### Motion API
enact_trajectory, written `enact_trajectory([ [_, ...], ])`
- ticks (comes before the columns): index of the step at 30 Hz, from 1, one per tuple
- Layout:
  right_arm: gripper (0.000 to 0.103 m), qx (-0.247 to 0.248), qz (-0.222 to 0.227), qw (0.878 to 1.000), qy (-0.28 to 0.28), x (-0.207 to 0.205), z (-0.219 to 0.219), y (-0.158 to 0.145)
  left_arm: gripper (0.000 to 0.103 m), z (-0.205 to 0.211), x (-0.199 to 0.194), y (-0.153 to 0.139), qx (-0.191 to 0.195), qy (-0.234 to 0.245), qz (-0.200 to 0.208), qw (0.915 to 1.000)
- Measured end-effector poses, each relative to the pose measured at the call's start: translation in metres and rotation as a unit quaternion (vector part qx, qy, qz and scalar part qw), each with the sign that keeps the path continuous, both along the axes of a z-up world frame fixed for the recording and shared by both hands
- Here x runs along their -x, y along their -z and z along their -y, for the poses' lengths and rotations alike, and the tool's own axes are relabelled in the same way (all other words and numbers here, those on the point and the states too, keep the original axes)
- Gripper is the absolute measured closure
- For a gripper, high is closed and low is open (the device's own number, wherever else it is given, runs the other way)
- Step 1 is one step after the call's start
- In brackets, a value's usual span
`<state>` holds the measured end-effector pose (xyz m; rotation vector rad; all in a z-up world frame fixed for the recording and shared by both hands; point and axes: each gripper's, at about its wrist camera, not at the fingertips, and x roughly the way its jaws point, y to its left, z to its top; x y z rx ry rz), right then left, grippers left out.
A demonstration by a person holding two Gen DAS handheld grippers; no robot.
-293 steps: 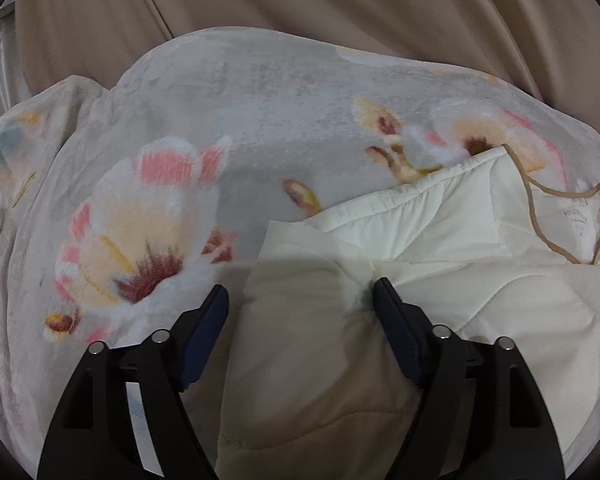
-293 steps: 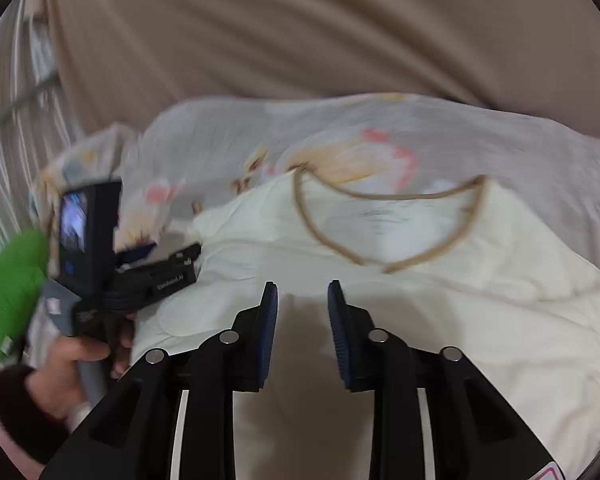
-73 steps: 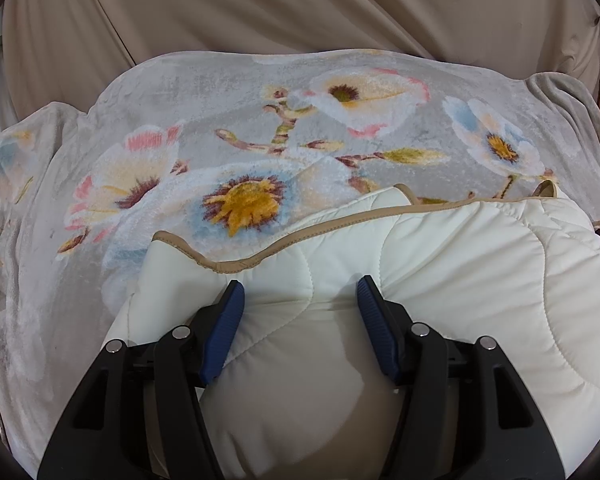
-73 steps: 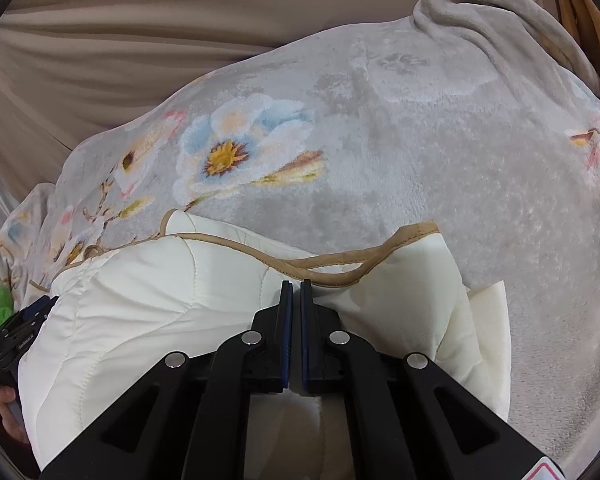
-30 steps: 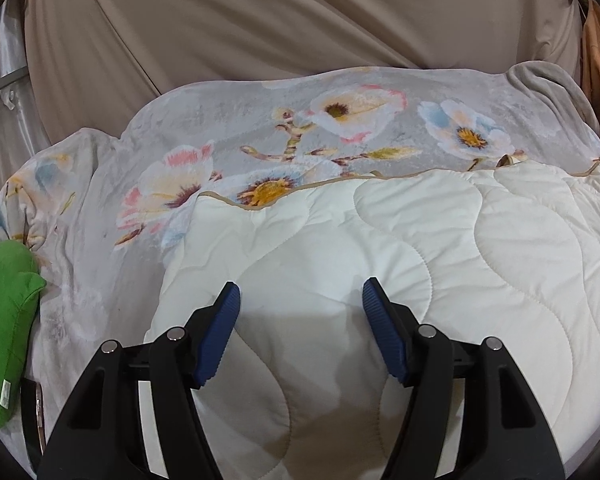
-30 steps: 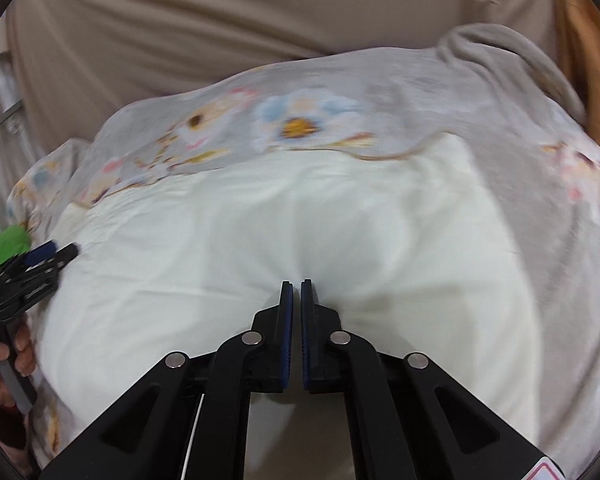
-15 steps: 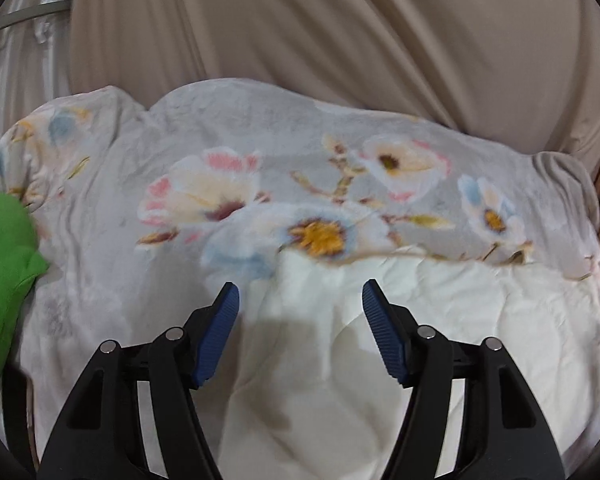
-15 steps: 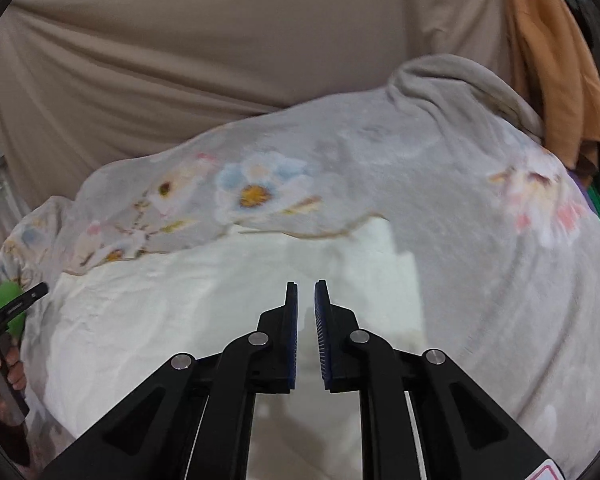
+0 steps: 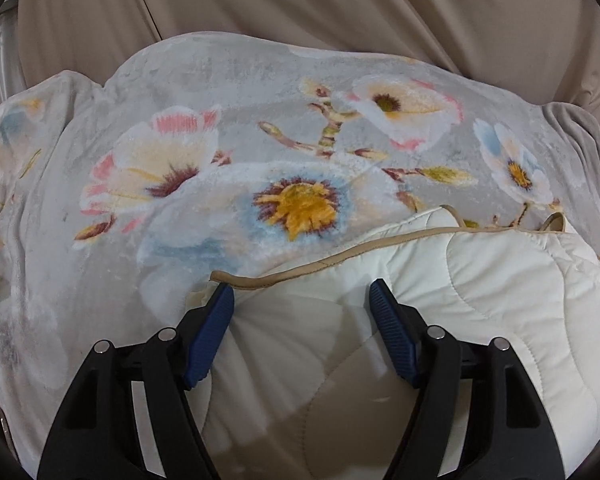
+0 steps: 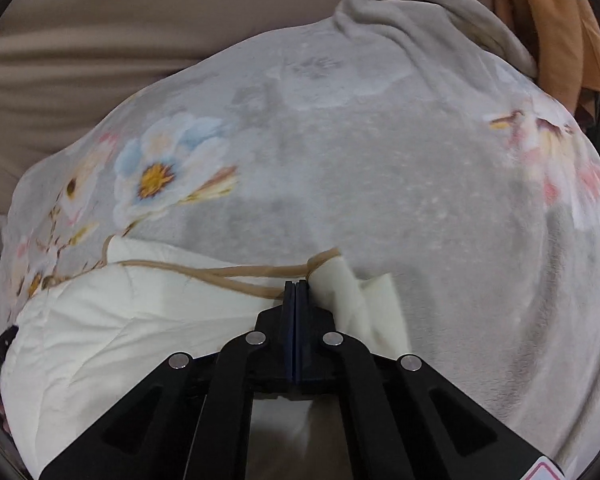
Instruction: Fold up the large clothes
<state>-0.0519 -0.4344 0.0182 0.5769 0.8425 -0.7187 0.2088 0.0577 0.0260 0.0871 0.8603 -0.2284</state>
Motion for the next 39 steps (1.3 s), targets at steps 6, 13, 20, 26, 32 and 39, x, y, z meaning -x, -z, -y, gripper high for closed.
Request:
enact_trajectory([
  [6, 0.09, 0.083, 0.02, 0.995, -0.051, -0.004, -0.069, -0.056, 0.028, -0.054, 0.054, -0.043, 0.057, -0.008, 0.026, 0.998],
  [13, 0.09, 0.042, 0.034, 0.963, -0.264, -0.082, -0.193, -0.065, 0.018, -0.111, 0.12, -0.018, 0.114, -0.028, -0.046, 0.992],
  [20, 0.091, 0.004, -0.031, 0.958, -0.283, -0.137, -0.207, -0.012, 0.006, -0.125, 0.145, 0.025, 0.197, -0.04, -0.101, 0.9744],
  [26, 0.093, 0.026, -0.023, 0.955, -0.294, -0.138, -0.217, 0.01, 0.009, -0.093, 0.128, 0.024, 0.221, -0.016, -0.099, 0.9702],
  [32, 0.093, -0.013, 0.022, 0.957, -0.29, -0.128, -0.201, 0.0, 0.072, -0.073, 0.133, -0.025, 0.228, 0.001, -0.051, 0.9723],
  [39, 0.092, -0.04, 0.069, 0.951, -0.3, -0.015, -0.213, -0.047, 0.075, -0.034, 0.181, -0.106, 0.227, 0.088, 0.035, 0.9694],
])
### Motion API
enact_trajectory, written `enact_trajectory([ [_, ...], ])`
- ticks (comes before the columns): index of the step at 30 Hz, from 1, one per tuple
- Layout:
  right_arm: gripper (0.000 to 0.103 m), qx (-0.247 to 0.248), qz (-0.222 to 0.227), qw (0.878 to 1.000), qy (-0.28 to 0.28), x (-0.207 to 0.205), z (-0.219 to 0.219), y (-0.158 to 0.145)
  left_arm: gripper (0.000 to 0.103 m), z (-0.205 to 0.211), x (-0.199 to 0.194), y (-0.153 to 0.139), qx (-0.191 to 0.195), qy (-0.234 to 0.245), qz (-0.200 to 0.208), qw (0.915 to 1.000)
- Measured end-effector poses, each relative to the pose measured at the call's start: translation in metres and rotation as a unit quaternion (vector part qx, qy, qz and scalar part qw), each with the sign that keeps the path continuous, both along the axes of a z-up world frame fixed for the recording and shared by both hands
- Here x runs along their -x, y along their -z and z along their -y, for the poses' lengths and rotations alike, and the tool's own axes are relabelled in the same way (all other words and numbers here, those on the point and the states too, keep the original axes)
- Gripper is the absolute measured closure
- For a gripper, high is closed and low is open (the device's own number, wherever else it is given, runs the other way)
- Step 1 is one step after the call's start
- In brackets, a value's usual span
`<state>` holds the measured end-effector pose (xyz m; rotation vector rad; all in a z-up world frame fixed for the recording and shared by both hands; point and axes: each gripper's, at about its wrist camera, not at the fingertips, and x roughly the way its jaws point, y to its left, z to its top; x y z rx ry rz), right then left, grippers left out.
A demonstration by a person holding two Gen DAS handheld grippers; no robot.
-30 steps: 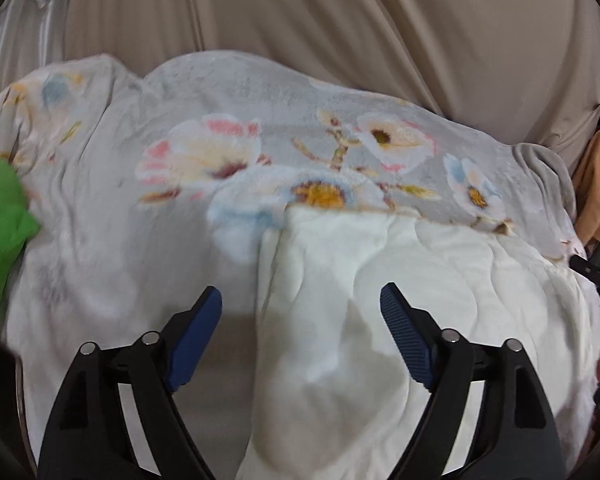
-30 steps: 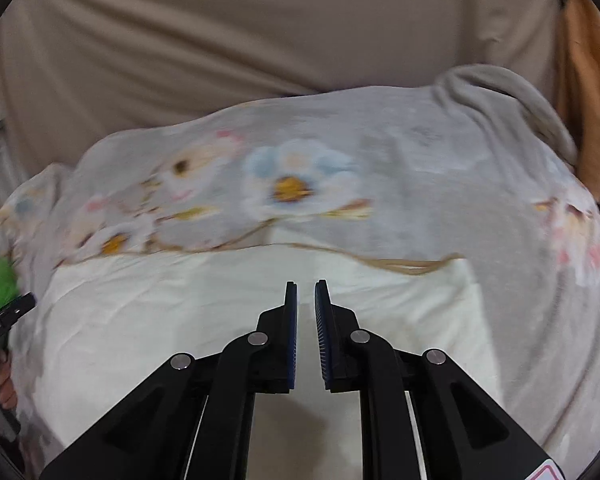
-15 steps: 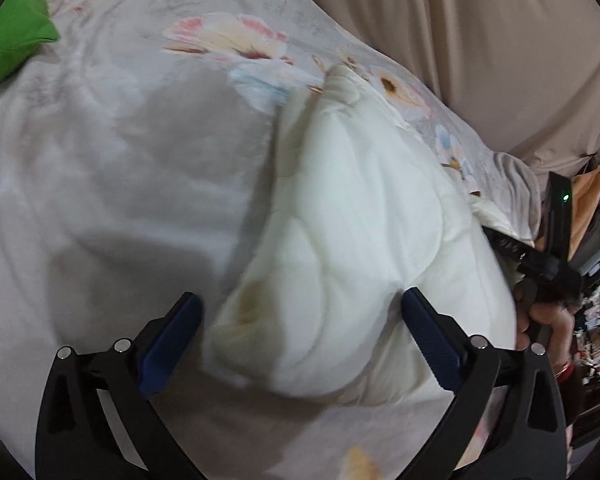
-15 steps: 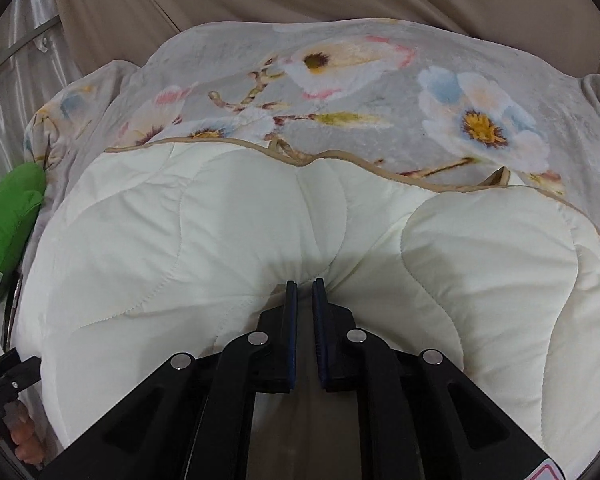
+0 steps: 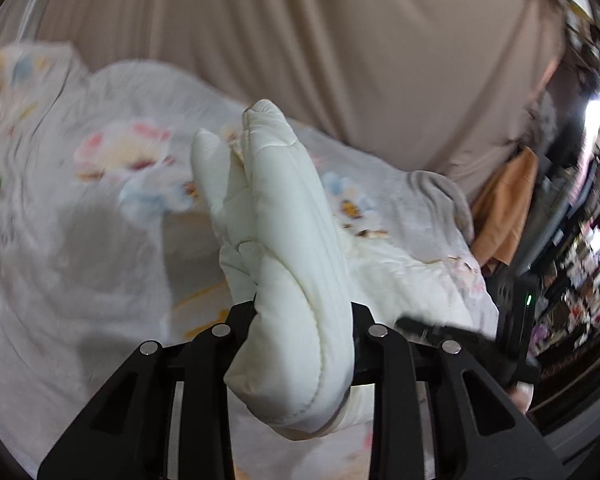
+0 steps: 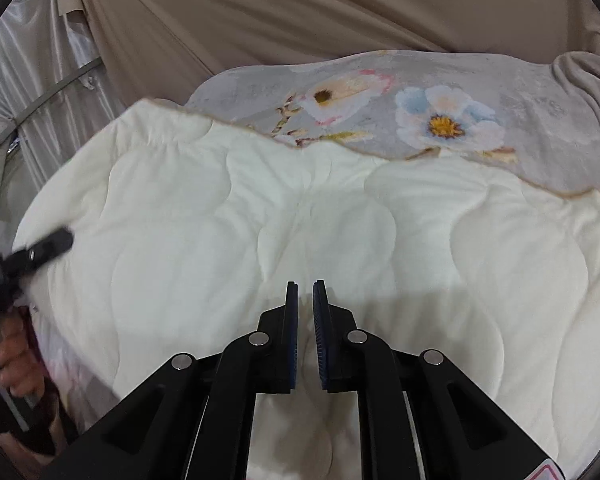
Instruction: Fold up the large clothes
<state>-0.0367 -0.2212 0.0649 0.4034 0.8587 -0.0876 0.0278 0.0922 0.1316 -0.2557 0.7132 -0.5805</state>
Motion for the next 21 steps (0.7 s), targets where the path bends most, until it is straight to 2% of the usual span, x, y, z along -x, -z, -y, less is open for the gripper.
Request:
enact_trajectory([
  [2, 0.092, -0.022, -0.003, 1.0, -0.007, 0.031, -0.009, 0.01, 0.075, 0.022, 0.016, -0.017, -0.001, 0.026, 0.026, 0.9993],
  [4, 0.092, -0.067, -0.01, 0.998, -0.018, 0.047, -0.016, 0.03, 0.076, 0.046, 0.03, -0.031, -0.001, 0.057, 0.045, 0.9974],
  [7, 0.1, -0.077, -0.011, 0.997, -0.003, 0.052, -0.023, 0.056, 0.077, 0.087, 0.049, -0.041, -0.015, 0.105, 0.063, 0.9924],
  [11, 0.101, -0.137, 0.02, 0.99, 0.004, 0.052, -0.017, 0.066, 0.077, 0.163, 0.068, -0.047, -0.042, 0.167, 0.082, 0.9817],
  [15, 0.101, -0.197, 0.047, 0.979, 0.023, 0.068, -0.004, 0.069, 0.079, 0.245, 0.068, -0.031, -0.076, 0.216, 0.084, 0.9698],
  [17, 0.101, -0.234, 0.069, 0.969, 0.041, 0.092, 0.004, 0.07, 0.079, 0.277, 0.064, -0.013, -0.094, 0.233, 0.066, 0.9657],
  [20, 0.099, -0.211, 0.084, 0.97, 0.083, 0.146, 0.016, 0.063, 0.079, 0.315, 0.058, 0.015, -0.12, 0.244, 0.045, 0.9614],
  [21, 0.094, -0.212, 0.087, 0.968, 0.102, 0.167, 0.022, 0.062, 0.079, 0.323, 0.057, 0.024, -0.125, 0.245, 0.04, 0.9607],
])
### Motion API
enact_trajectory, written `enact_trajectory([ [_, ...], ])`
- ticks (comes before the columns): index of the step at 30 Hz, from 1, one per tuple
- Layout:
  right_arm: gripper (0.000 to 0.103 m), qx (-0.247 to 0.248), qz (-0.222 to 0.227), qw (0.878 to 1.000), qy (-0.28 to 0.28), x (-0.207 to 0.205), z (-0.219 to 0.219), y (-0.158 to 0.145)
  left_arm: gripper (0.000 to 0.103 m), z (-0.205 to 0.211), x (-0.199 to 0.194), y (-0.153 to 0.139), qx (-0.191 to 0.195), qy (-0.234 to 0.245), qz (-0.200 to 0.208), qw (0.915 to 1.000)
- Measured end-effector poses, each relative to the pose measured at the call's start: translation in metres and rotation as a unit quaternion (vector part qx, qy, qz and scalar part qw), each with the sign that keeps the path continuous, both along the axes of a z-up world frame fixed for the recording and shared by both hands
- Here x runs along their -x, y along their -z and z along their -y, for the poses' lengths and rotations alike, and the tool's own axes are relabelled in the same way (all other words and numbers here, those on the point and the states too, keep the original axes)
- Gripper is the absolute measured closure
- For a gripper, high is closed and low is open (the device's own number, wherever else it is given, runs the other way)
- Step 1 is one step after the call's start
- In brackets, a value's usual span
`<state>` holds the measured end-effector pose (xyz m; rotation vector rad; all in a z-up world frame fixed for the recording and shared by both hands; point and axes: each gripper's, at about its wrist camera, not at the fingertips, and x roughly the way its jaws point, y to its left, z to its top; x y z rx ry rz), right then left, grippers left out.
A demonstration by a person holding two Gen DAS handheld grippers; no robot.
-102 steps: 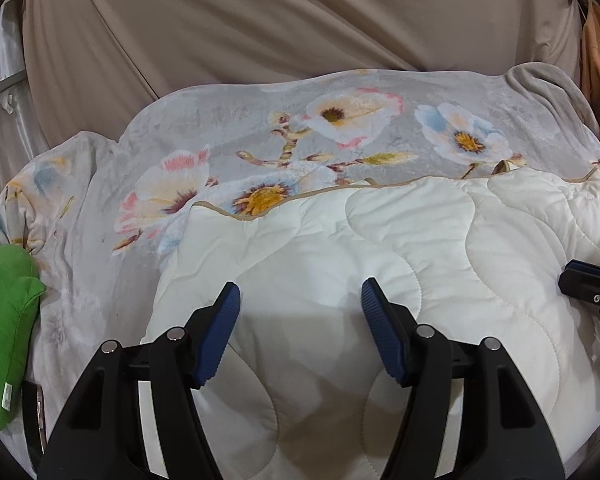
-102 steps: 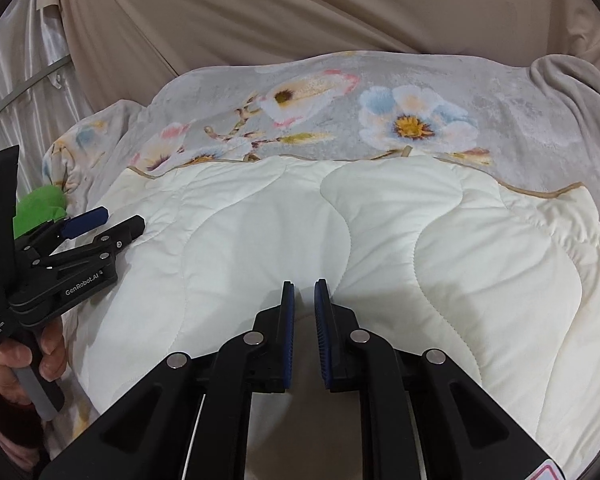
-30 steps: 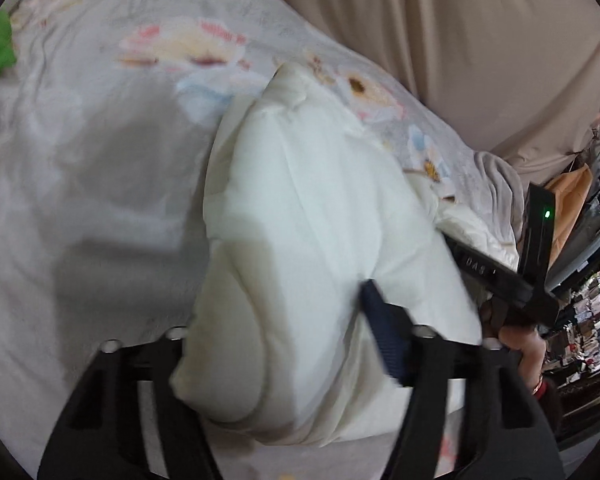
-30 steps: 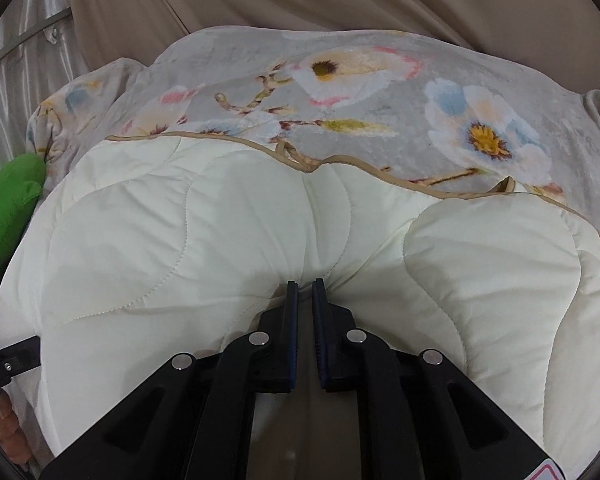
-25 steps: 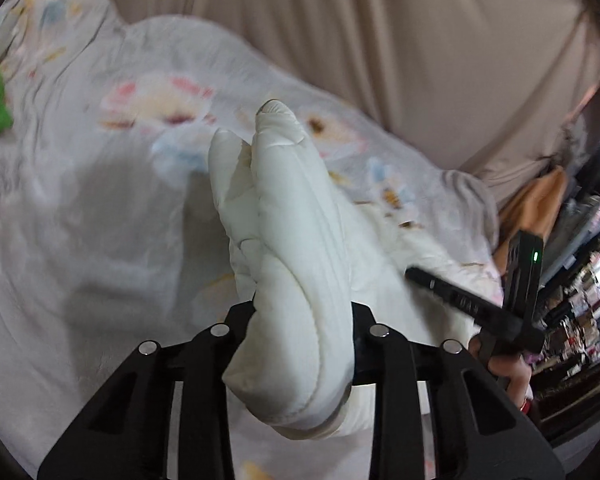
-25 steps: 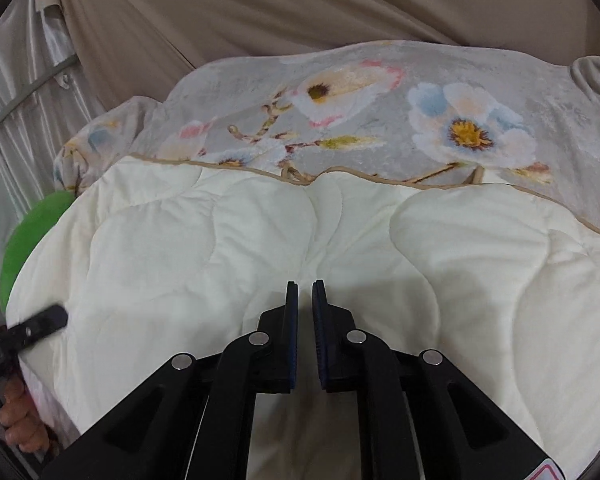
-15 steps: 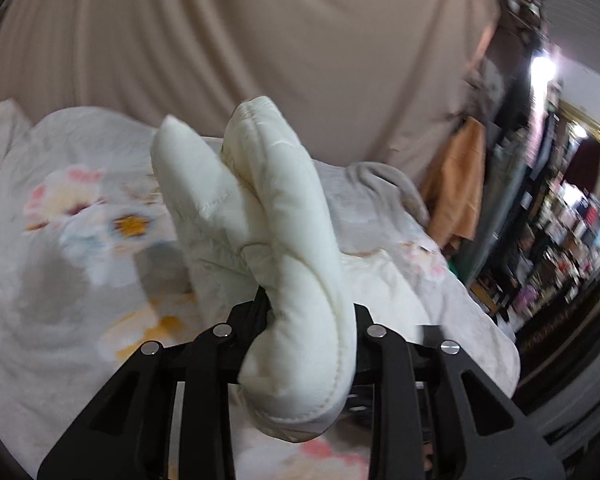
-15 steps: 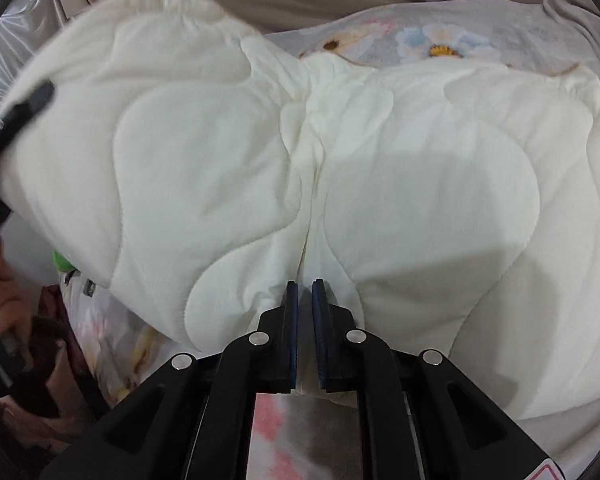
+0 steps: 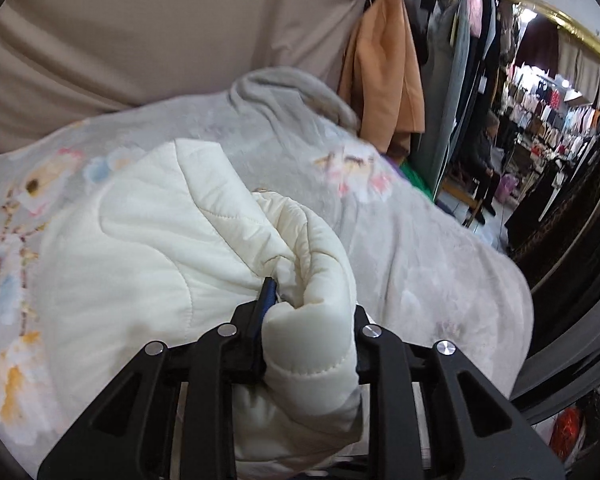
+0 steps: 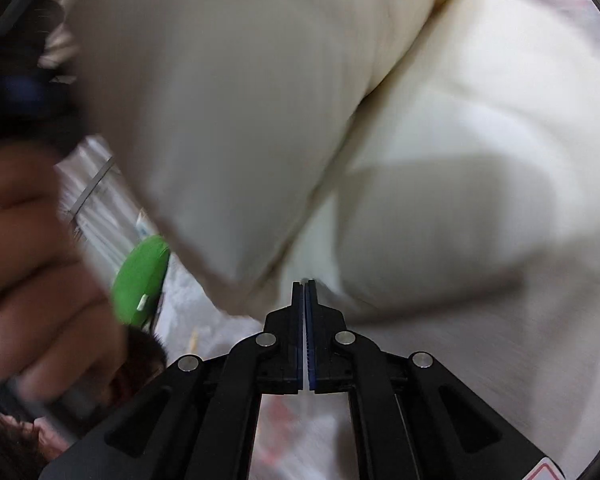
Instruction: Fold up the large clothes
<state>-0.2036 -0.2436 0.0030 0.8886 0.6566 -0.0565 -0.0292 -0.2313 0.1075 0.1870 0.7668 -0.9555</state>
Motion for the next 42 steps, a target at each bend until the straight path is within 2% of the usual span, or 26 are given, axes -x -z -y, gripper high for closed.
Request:
enact_trajectory([
  [2, 0.094, -0.002, 0.001, 0.999, 0.04, 0.038, 0.014, -0.004, 0.079, 0.016, -0.002, 0.019, -0.014, 0.001, -0.01, 0.9999],
  [6, 0.094, 0.031, -0.015, 0.993, 0.111, 0.093, 0.036, -0.014, 0.077, 0.043, 0.004, 0.055, -0.051, 0.003, -0.008, 0.9986],
  [10, 0.094, 0.049, -0.011, 0.989, 0.142, 0.11, 0.052, -0.028, 0.075, 0.048, 0.013, 0.069, -0.07, 0.007, 0.019, 0.9974],
  [12, 0.093, 0.068, -0.001, 0.987, 0.145, 0.109, 0.057, -0.044, 0.07, 0.049, 0.016, 0.07, -0.068, 0.009, 0.027, 0.9972],
  [13, 0.089, 0.075, 0.005, 0.987, 0.142, 0.111, 0.058, -0.051, 0.069, 0.045, 0.018, 0.067, -0.059, 0.014, 0.031, 0.9977],
  [14, 0.079, 0.088, 0.014, 0.986, 0.139, 0.106, 0.06, -0.063, 0.067, 0.038, 0.021, 0.062, -0.047, 0.012, 0.036, 0.9981],
  [15, 0.068, 0.1, 0.021, 0.985, 0.138, 0.107, 0.069, -0.07, 0.061, 0.031, 0.026, 0.056, -0.04, 0.012, 0.04, 0.9983],
  [16, 0.05, 0.111, 0.026, 0.984, 0.138, 0.105, 0.068, -0.077, 0.056, 0.02, 0.032, 0.045, -0.027, 0.015, 0.041, 0.9987],
  [17, 0.042, 0.128, 0.031, 0.981, 0.14, 0.096, 0.072, -0.088, 0.045, 0.009, 0.037, 0.035, -0.011, 0.018, 0.038, 0.9991],
  [20, 0.037, 0.154, 0.038, 0.979, 0.131, 0.088, 0.075, -0.105, 0.016, -0.037, 0.054, 0.005, 0.035, 0.009, 0.041, 0.9985],
  [21, 0.034, 0.156, 0.043, 0.979, 0.127, 0.092, 0.079, -0.108, 0.012, -0.052, 0.058, -0.001, 0.047, 0.003, 0.044, 0.9979],
  [23, 0.026, 0.161, 0.049, 0.979, 0.115, 0.085, 0.078, -0.114, 0.011, -0.083, 0.066, -0.006, 0.052, -0.01, 0.051, 0.9973],
  [26, 0.017, 0.171, 0.046, 0.98, 0.093, 0.061, 0.078, -0.121, 0.01, -0.112, 0.067, 0.011, 0.005, -0.054, 0.07, 0.9961],
  [30, 0.017, 0.167, 0.021, 0.984, 0.053, 0.028, 0.07, -0.11, 0.01, -0.131, 0.056, 0.059, -0.084, -0.111, 0.074, 0.9875],
  [33, 0.016, 0.166, 0.001, 0.985, 0.034, 0.007, 0.065, -0.096, 0.011, -0.136, 0.041, 0.079, -0.102, -0.141, 0.062, 0.9828],
  [34, 0.025, 0.18, -0.01, 0.983, 0.031, -0.002, 0.062, -0.093, 0.012, -0.139, 0.039, 0.081, -0.101, -0.146, 0.059, 0.9823],
  [35, 0.054, 0.193, -0.017, 0.981, 0.024, -0.009, 0.061, -0.09, 0.018, -0.14, 0.034, 0.082, -0.097, -0.149, 0.055, 0.9825],
  [36, 0.067, 0.2, -0.025, 0.979, 0.02, -0.013, 0.06, -0.088, 0.027, -0.14, 0.03, 0.082, -0.096, -0.153, 0.05, 0.9822],
  [37, 0.075, 0.201, -0.03, 0.979, 0.017, -0.015, 0.062, -0.087, 0.031, -0.14, 0.025, 0.081, -0.092, -0.153, 0.044, 0.9828],
  [39, 0.081, 0.194, -0.001, 0.981, 0.027, -0.004, 0.066, -0.096, 0.037, -0.142, 0.02, 0.072, -0.072, -0.146, 0.036, 0.986],
  [40, 0.082, 0.199, 0.013, 0.979, 0.038, 0.004, 0.066, -0.103, 0.037, -0.141, 0.021, 0.068, -0.068, -0.144, 0.046, 0.9862],
  [42, 0.083, 0.19, 0.043, 0.978, 0.068, 0.028, 0.069, -0.108, 0.039, -0.136, 0.022, 0.064, -0.085, -0.151, 0.081, 0.9815],
])
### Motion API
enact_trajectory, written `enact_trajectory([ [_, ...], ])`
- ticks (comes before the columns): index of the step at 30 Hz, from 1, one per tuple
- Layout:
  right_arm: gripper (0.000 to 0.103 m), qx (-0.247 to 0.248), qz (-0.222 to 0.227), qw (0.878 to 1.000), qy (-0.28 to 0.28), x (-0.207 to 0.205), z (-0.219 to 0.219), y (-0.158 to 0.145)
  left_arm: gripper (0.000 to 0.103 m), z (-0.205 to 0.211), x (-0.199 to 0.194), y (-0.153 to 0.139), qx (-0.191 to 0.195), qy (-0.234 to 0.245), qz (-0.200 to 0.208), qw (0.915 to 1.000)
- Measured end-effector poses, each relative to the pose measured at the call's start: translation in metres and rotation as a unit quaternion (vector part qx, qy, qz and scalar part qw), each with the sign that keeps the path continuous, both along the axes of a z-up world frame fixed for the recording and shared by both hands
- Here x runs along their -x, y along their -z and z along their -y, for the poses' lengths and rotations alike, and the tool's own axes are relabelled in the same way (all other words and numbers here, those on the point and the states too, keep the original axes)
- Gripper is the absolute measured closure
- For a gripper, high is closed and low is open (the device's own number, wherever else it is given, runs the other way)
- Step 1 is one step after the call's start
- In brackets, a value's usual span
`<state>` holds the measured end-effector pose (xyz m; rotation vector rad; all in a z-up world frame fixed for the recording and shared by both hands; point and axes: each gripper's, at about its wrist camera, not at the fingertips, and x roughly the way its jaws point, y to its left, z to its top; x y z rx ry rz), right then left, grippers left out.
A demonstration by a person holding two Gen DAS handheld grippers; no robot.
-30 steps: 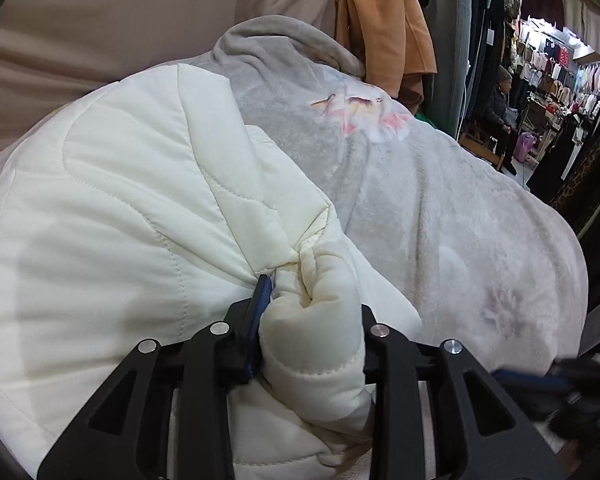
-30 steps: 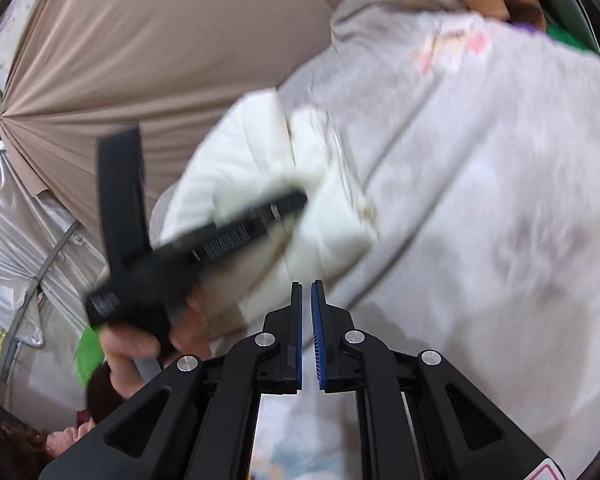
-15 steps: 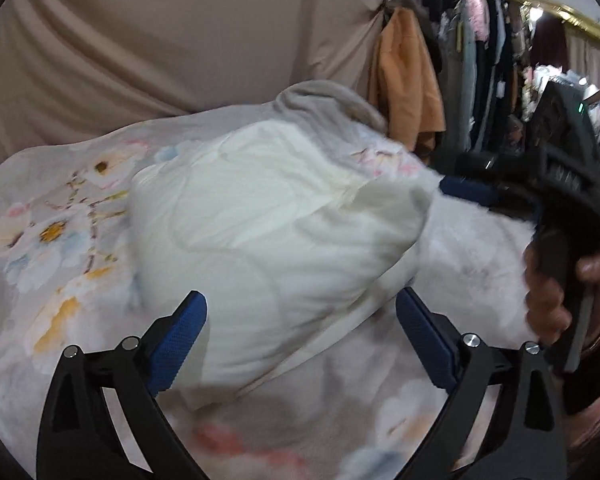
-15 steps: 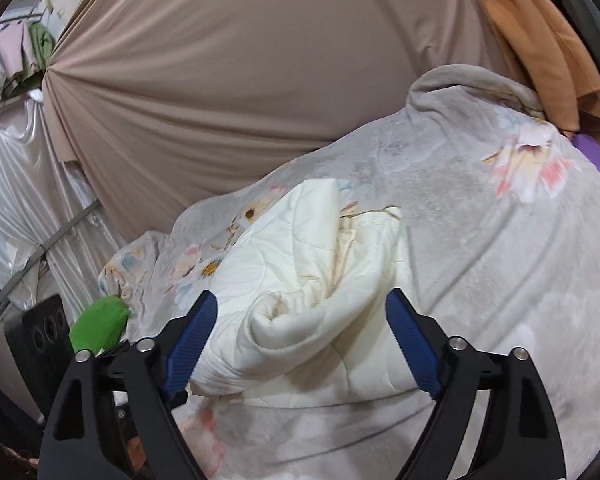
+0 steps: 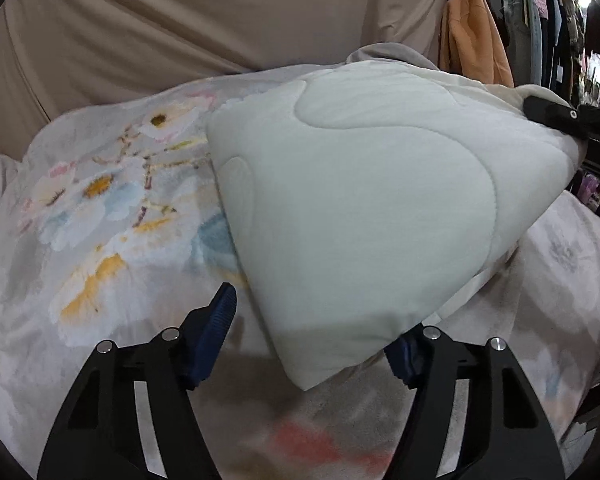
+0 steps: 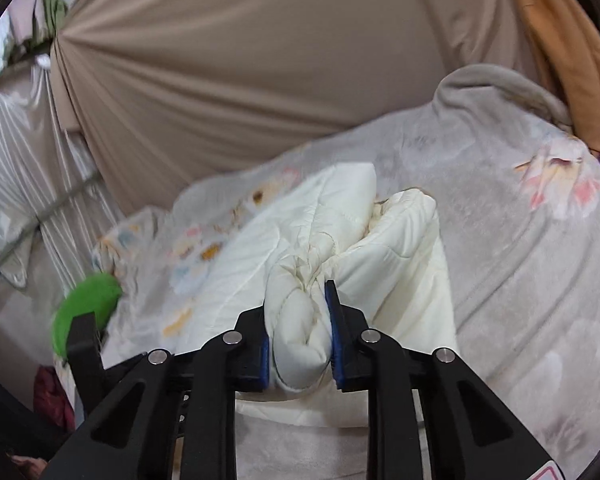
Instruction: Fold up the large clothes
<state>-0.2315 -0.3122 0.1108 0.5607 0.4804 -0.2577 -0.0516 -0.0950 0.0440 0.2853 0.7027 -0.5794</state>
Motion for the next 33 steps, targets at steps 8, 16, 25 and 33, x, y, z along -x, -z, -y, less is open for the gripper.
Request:
enact_trajectory([
  [8, 0.077, -0.144, -0.047, 0.988, 0.035, 0.014, 0.043, 0.105, 0.04, 0.003, -0.019, 0.027, -0.013, -0.005, -0.05, 0.9987],
  [16, 0.047, -0.086, -0.009, 0.995, 0.052, 0.038, 0.04, 0.035, 0.033, -0.043, 0.013, -0.045, 0.058, 0.043, -0.032, 0.9969],
  [25, 0.022, -0.084, -0.03, 0.995, 0.05, -0.068, 0.072, -0.018, 0.029, 0.019, -0.031, -0.114, 0.104, 0.014, 0.017, 0.9944],
  [33, 0.09, -0.138, -0.082, 0.985, 0.062, -0.105, 0.097, 0.044, 0.029, 0.064, -0.064, -0.078, 0.063, -0.016, -0.007, 0.9979],
])
